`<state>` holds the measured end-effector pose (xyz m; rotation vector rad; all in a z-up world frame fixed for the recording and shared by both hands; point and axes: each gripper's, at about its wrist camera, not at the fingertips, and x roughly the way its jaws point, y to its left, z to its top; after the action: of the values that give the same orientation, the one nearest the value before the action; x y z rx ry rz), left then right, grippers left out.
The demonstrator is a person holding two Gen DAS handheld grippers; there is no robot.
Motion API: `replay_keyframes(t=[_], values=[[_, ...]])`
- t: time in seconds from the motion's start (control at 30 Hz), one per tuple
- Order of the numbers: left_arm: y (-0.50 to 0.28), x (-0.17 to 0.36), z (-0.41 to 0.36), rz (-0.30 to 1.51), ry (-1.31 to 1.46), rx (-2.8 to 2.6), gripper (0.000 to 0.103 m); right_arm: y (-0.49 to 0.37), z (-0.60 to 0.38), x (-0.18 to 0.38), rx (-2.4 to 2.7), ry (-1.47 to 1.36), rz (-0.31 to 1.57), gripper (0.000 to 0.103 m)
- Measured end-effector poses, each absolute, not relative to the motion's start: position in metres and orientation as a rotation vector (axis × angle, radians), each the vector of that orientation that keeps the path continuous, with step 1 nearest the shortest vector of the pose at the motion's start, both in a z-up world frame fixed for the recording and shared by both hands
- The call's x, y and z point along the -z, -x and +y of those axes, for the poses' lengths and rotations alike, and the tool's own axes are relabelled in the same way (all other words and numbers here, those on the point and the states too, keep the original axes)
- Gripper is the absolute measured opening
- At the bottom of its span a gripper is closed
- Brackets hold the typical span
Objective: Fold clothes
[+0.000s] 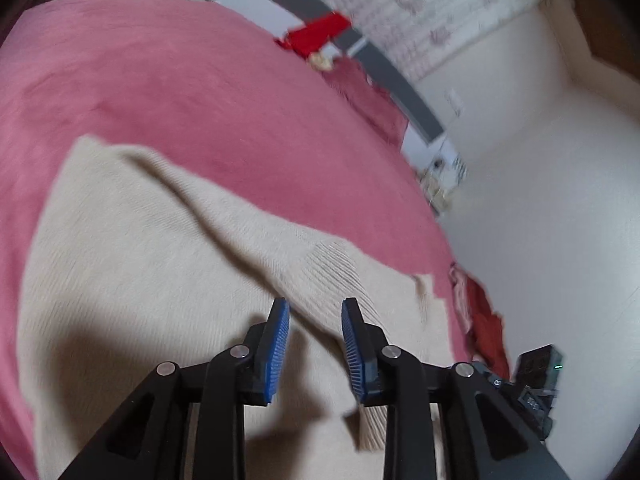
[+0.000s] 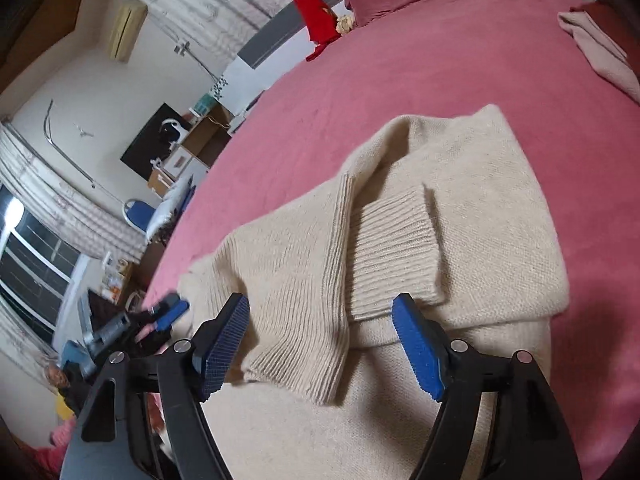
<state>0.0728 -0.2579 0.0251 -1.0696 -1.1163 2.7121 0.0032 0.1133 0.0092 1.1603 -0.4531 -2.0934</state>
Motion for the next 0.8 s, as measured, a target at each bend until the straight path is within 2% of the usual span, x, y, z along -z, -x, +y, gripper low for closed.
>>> replay_keyframes(t=[0.13,0.2,0.3,0.33,0.4,0.47,0.5,0.57,0.67,0.8], values=[[-0.036,-0.024,-0.279,-0.931,1.239,-2.794,0.027,-0.026,0.102,-0.026,2.19,-1.043,-0.279,0.075],[-0.022,-0.019,-0.301,-0.869,1.344,-2.853,0.022,-0.035,0.072,-0.029,2.182,-1.015,-0.161,0.075],[-0.012,-0.024,-0.343,-0.967,1.376,-2.879,0.021,-0.045,0.018,-0.031,2.135,-1.01,0.013,0.075],[-0.012,-0.027,-0.355,-0.993,1.407,-2.903,0.024,-0.053,0.001,-0.028,2.107,-1.003,0.076,0.075],[-0.016,-0.031,-0.376,-1.029,1.494,-2.937,0.024,-0.077,-0.036,-0.016,2.017,-0.975,0.263,0.075],[-0.03,-0.04,-0.385,-1.081,1.461,-2.956,0.024,-0.099,-0.066,-0.003,1.942,-0.974,0.477,0.076],[-0.039,-0.046,-0.382,-1.099,1.386,-2.959,0.024,-0.108,-0.071,-0.002,1.918,-0.948,0.508,0.077],[-0.054,-0.058,-0.371,-1.093,1.259,-2.961,0.024,-0.124,-0.069,-0.006,1.884,-0.873,0.498,0.077],[-0.057,-0.072,-0.323,-0.907,1.174,-2.928,0.024,-0.123,-0.045,-0.023,1.951,-0.823,0.308,0.077],[-0.039,-0.078,-0.244,-0.693,1.122,-2.763,0.025,-0.106,-0.022,-0.04,2.086,-0.821,0.145,0.077]])
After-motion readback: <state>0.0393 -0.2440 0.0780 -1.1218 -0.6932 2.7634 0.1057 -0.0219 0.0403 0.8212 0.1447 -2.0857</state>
